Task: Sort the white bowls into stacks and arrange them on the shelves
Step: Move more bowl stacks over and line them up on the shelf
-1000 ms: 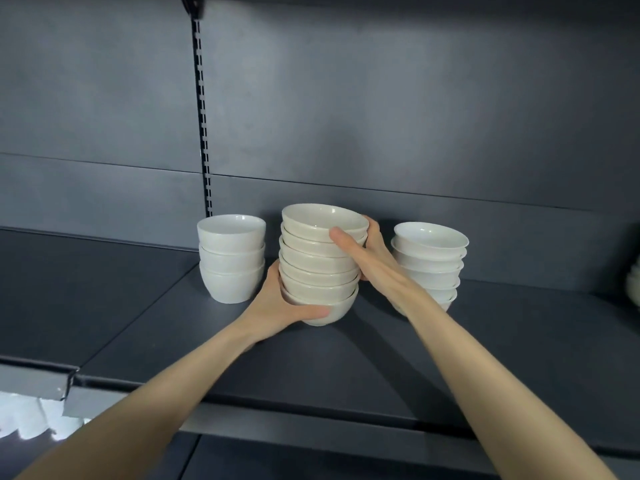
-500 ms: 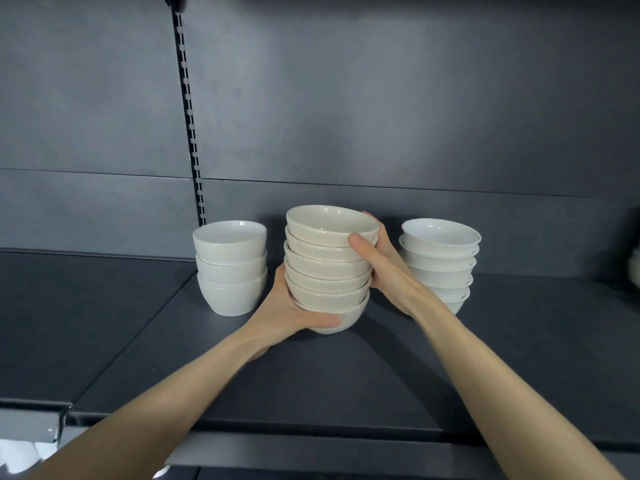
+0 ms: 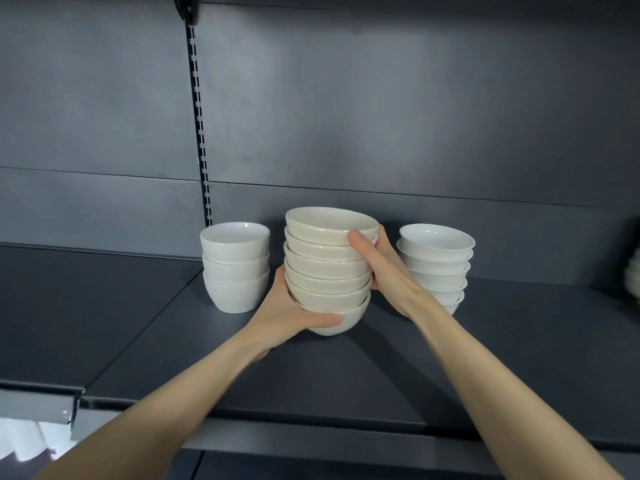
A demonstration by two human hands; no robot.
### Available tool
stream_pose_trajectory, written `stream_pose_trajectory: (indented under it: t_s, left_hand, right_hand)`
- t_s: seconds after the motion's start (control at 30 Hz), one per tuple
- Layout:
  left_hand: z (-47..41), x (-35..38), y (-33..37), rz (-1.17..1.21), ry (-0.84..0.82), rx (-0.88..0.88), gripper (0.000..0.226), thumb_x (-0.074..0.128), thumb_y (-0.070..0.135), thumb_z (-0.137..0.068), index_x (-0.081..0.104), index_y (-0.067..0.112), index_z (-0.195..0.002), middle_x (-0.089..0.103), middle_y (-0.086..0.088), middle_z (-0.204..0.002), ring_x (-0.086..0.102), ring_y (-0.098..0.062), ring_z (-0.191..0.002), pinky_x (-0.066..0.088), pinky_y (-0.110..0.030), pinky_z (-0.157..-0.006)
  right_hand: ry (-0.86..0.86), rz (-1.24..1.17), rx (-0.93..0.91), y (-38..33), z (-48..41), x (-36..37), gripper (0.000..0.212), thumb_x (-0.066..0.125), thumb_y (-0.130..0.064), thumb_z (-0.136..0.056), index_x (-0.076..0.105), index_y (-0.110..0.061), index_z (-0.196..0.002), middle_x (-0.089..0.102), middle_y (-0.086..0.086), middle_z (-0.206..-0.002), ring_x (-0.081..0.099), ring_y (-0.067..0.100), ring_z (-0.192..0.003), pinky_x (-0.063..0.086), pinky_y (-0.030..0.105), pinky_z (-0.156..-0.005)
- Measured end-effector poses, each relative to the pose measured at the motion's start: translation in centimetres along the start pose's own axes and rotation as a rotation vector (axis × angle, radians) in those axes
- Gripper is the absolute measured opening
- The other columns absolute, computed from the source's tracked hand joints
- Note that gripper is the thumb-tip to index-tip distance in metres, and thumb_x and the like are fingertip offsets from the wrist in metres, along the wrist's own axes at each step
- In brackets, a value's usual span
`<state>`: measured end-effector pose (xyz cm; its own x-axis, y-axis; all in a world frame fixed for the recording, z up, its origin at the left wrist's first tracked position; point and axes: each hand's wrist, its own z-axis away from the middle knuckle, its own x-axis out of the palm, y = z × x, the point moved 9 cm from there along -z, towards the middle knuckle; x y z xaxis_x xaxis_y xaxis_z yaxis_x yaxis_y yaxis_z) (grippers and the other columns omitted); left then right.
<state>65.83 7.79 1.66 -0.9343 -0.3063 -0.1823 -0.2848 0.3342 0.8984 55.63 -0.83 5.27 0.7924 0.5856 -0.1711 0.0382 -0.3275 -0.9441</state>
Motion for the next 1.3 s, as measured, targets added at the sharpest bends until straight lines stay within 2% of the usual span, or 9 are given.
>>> stream_pose_trajectory:
  t_s: [0.1, 0.33, 0.53, 0.67, 0.87, 1.0, 1.1, 1.17, 1.3]
  left_hand:
    - [1.2, 0.0, 1.6, -0.012, 0.023, 0.018, 0.076, 0.078, -0.017, -0.065, 0.048, 0.039, -0.107, 0.065, 0.038, -0.098, 0.061, 0.015, -0.096, 0.048, -0.006, -0.074]
    - [6.5, -2.0, 3.5, -0.018, 0.137, -0.012, 0.078, 0.084, -0.007, -0.064, 0.050, 0.035, -0.120, 0.068, 0.018, -0.114, 0.063, 0.000, -0.108, 0.051, -0.014, -0.080]
    - [11.5, -7.8, 5.6, -0.097, 0.270, -0.015, 0.071, 0.078, -0.016, -0.065, 0.051, 0.036, -0.105, 0.069, 0.030, -0.095, 0.065, 0.010, -0.092, 0.050, -0.008, -0.072]
    - [14.8, -13.9, 6.6, -0.135, 0.366, 0.002, 0.074, 0.080, -0.014, -0.063, 0.052, 0.035, -0.111, 0.070, 0.023, -0.103, 0.065, 0.003, -0.099, 0.051, -0.011, -0.075]
    - [20.9, -25.7, 6.1, -0.228, 0.487, -0.023, 0.087, 0.090, 0.008, -0.054, 0.050, 0.022, -0.130, 0.067, 0.001, -0.121, 0.063, -0.014, -0.113, 0.054, -0.031, -0.090]
    - [25.9, -34.2, 6.1, -0.283, 0.578, -0.048, 0.078, 0.087, 0.004, -0.051, 0.052, 0.030, -0.116, 0.069, 0.019, -0.109, 0.065, 0.001, -0.102, 0.050, -0.011, -0.078]
    - [29.1, -40.3, 5.3, -0.329, 0.612, -0.083, 0.074, 0.090, 0.004, -0.052, 0.049, 0.034, -0.106, 0.069, 0.029, -0.092, 0.065, 0.009, -0.082, 0.048, -0.007, -0.065]
    - [30.6, -44.5, 4.8, -0.336, 0.603, -0.109, 0.073, 0.087, -0.004, -0.057, 0.050, 0.033, -0.108, 0.071, 0.022, -0.086, 0.066, 0.006, -0.072, 0.048, -0.008, -0.059]
    - [31.8, -52.1, 4.1, -0.344, 0.575, -0.135, 0.076, 0.086, 0.015, -0.053, 0.053, 0.025, -0.121, 0.072, 0.004, -0.088, 0.067, -0.005, -0.071, 0.048, -0.012, -0.057]
  right_hand:
    - [-0.016, -0.007, -0.024, -1.4, 1.0, 0.1, 0.092, 0.062, -0.071, -0.058, 0.036, -0.030, -0.136, 0.058, -0.012, -0.128, 0.057, 0.006, -0.117, 0.044, 0.043, -0.105]
    - [-0.135, -0.053, -0.066, -3.3, 3.5, 3.7, 0.092, 0.062, -0.071, -0.058, 0.035, -0.030, -0.136, 0.056, -0.010, -0.128, 0.056, 0.009, -0.117, 0.045, 0.045, -0.104]
    - [-0.275, -0.094, -0.082, -5.4, 4.0, 11.5, 0.081, 0.061, -0.068, -0.066, 0.035, -0.032, -0.134, 0.055, -0.011, -0.127, 0.055, 0.010, -0.117, 0.045, 0.046, -0.103]
    - [-0.369, -0.121, -0.099, -7.7, 3.7, 18.6, 0.069, 0.059, -0.068, -0.075, 0.035, -0.035, -0.131, 0.055, -0.013, -0.117, 0.054, 0.012, -0.112, 0.045, 0.041, -0.100]
    - [-0.489, -0.175, -0.118, -9.6, 3.3, 32.1, 0.080, 0.062, -0.069, -0.067, 0.035, -0.032, -0.133, 0.057, -0.009, -0.125, 0.056, 0.012, -0.115, 0.044, 0.047, -0.104]
    - [-0.548, -0.181, -0.133, -10.5, 3.6, 42.3, 0.092, 0.060, -0.080, -0.056, 0.037, -0.032, -0.131, 0.059, -0.008, -0.125, 0.058, 0.012, -0.115, 0.046, 0.049, -0.102]
    - [-0.577, -0.202, -0.130, -11.0, 3.8, 49.5, 0.092, 0.059, -0.079, -0.056, 0.038, -0.032, -0.132, 0.060, -0.011, -0.124, 0.060, 0.006, -0.111, 0.047, 0.044, -0.101]
    - [-0.575, -0.229, -0.121, -11.3, 3.4, 53.7, 0.091, 0.058, -0.076, -0.056, 0.037, -0.032, -0.132, 0.060, -0.011, -0.123, 0.060, 0.005, -0.109, 0.048, 0.043, -0.100]
    - [-0.596, -0.230, -0.112, -12.4, 1.4, 61.3, 0.075, 0.058, -0.071, -0.065, 0.037, -0.034, -0.127, 0.060, -0.011, -0.121, 0.060, 0.006, -0.108, 0.047, 0.044, -0.101]
